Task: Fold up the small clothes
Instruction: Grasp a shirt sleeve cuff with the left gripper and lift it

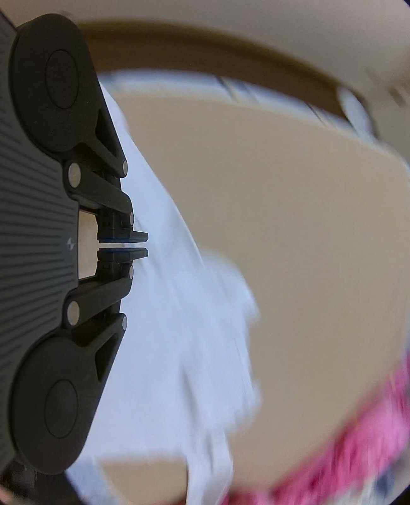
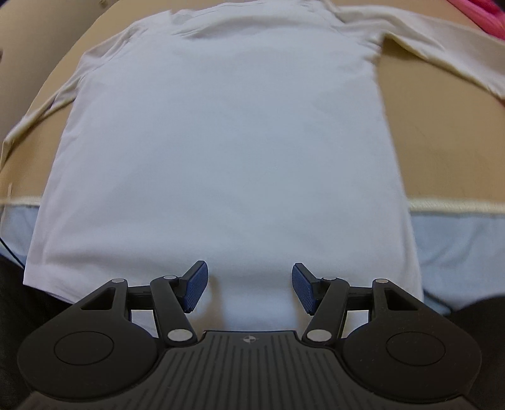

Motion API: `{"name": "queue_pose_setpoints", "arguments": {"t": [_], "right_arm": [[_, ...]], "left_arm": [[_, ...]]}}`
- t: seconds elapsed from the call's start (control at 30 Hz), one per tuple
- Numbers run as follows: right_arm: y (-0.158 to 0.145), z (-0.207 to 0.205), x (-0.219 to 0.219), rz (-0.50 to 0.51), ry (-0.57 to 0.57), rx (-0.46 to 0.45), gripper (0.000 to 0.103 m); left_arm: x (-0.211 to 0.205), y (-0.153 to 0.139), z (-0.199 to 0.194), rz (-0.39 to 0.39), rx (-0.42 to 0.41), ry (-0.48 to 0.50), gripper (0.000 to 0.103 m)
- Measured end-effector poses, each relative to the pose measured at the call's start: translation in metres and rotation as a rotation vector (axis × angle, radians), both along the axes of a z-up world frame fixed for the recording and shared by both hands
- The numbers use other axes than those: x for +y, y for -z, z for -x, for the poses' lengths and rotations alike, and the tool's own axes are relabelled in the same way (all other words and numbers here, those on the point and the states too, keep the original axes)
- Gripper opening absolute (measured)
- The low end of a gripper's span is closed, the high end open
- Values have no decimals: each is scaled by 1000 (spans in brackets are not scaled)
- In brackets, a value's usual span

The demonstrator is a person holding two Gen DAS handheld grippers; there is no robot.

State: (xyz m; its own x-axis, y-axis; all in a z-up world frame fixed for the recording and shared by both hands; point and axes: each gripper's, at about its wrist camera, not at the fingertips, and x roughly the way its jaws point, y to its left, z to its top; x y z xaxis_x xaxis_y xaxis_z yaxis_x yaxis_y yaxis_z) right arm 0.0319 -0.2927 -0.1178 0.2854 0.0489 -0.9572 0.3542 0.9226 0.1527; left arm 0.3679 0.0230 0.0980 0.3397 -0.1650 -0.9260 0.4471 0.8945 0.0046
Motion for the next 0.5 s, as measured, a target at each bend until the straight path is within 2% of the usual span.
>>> {"name": "queue_pose_setpoints", "arguments": {"t": [0.03,0.07,0.1,0.13,0.2,0.23,0.3,0.37,0.43,0.47,0.5], "right_arm": [[0,4,-6,0,14,-4,61],[-1,10,-14,2,37,-12,61],[-2,14,-21,-1,55,-19,61],[-3,18,-27,-6,73,-24,61],[-3,27,-37,-19,102,-29,62],[-2,30,-39,-21,110,-25,62],[2,33,-41,-17,112,-5,62],[7,31,-38,-13,110,20,62],[8,26,-30,-2,95,36,62],[7,22,-24,6,82,42,62],[6,19,-17,15,67,48,62]], "left_arm": [[-31,-10,10,5,-41,61,8],[-62,-16,22,-23,-106,128,10],[-83,-16,31,-75,-157,170,32],[-95,-14,37,-110,-192,191,65],[-94,-4,42,-114,-224,194,82],[-85,4,41,-125,-231,187,84],[-53,29,29,-203,-253,140,90],[-2,62,17,-289,-250,83,92],[54,100,9,-378,-210,15,92],[82,120,8,-412,-183,-21,91],[111,139,8,-446,-142,-48,78]]}}
